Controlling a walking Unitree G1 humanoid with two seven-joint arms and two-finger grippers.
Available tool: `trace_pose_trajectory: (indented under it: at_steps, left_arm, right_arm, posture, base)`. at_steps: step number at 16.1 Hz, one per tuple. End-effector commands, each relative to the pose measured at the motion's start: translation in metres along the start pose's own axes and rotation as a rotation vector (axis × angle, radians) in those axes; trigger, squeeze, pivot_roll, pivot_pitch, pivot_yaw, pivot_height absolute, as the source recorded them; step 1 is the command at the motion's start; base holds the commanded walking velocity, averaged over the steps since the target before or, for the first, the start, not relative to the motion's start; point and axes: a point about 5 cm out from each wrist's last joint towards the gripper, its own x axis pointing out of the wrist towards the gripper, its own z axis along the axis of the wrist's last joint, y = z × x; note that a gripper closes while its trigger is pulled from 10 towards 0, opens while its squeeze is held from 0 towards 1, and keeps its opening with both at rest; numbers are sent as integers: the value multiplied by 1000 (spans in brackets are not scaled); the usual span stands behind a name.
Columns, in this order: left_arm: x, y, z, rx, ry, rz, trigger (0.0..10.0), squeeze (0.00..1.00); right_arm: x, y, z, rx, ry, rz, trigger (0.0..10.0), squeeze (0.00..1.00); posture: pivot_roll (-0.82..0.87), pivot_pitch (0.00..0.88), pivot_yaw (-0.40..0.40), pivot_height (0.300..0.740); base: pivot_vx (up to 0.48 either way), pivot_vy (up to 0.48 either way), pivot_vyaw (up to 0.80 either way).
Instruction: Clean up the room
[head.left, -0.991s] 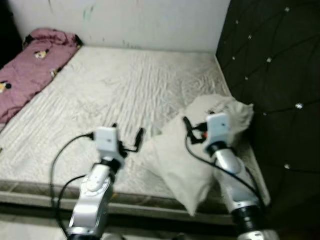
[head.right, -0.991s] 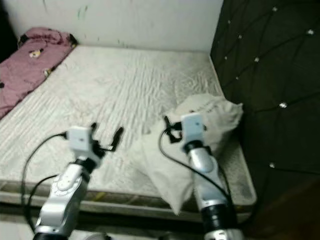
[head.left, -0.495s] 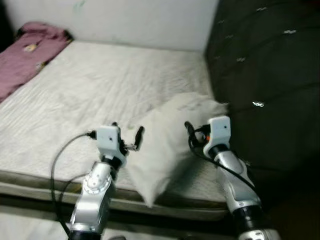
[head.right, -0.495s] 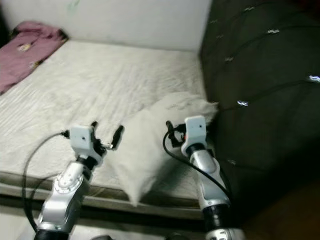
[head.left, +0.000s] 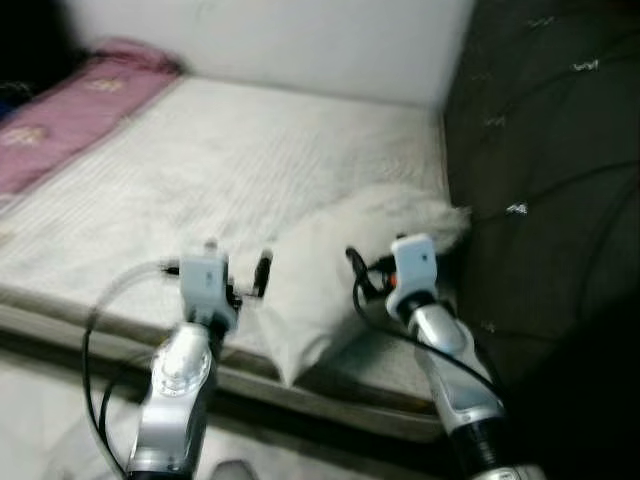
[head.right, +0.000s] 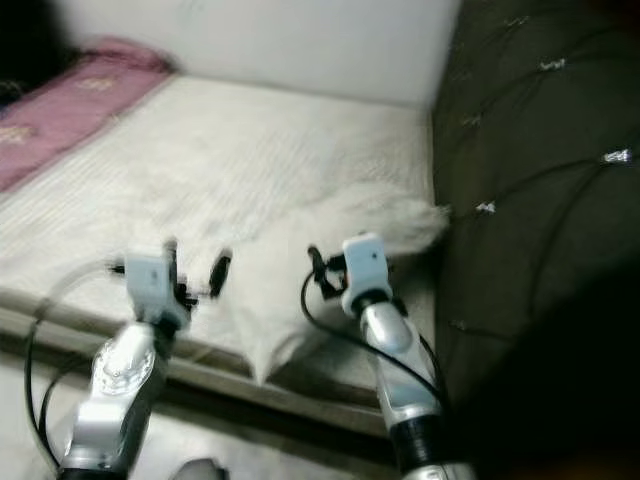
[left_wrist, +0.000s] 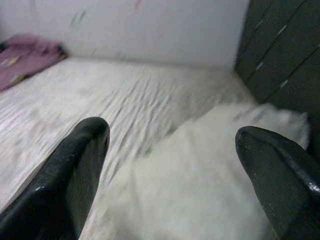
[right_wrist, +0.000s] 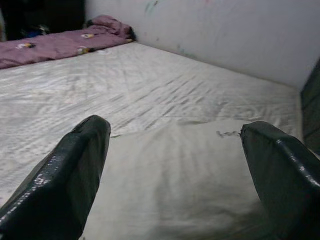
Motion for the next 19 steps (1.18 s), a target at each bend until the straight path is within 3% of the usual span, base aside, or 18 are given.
trace_pose_trajectory:
  at_steps: [1, 7, 12, 19]
  left_arm:
    - [5, -2, 7, 9, -21, -15, 10000, 0]
    - [3, -3, 4, -25, 1, -42, 10000, 0]
    - [5, -5, 5, -49, 1, -58, 10000, 0]
    - [5, -5, 5, -56, -3, -57, 10000, 0]
  right_arm:
    - [-1, -6, 1, 19, 0, -27, 10000, 0]
    - [-2, -4, -1, 41, 13, -49, 10000, 0]
    - [1, -4, 0, 35, 9, -50, 10000, 0]
    - [1, -4, 1, 33, 8, -48, 10000, 0]
  posture:
    - [43, 0, -26, 740]
    - [42, 0, -15, 740]
    - [42, 0, -17, 740]
    - [42, 0, -19, 740]
  base:
    - [0, 0, 0]
    - [0, 0, 0]
    - [0, 480, -764]
    - [0, 480, 0]
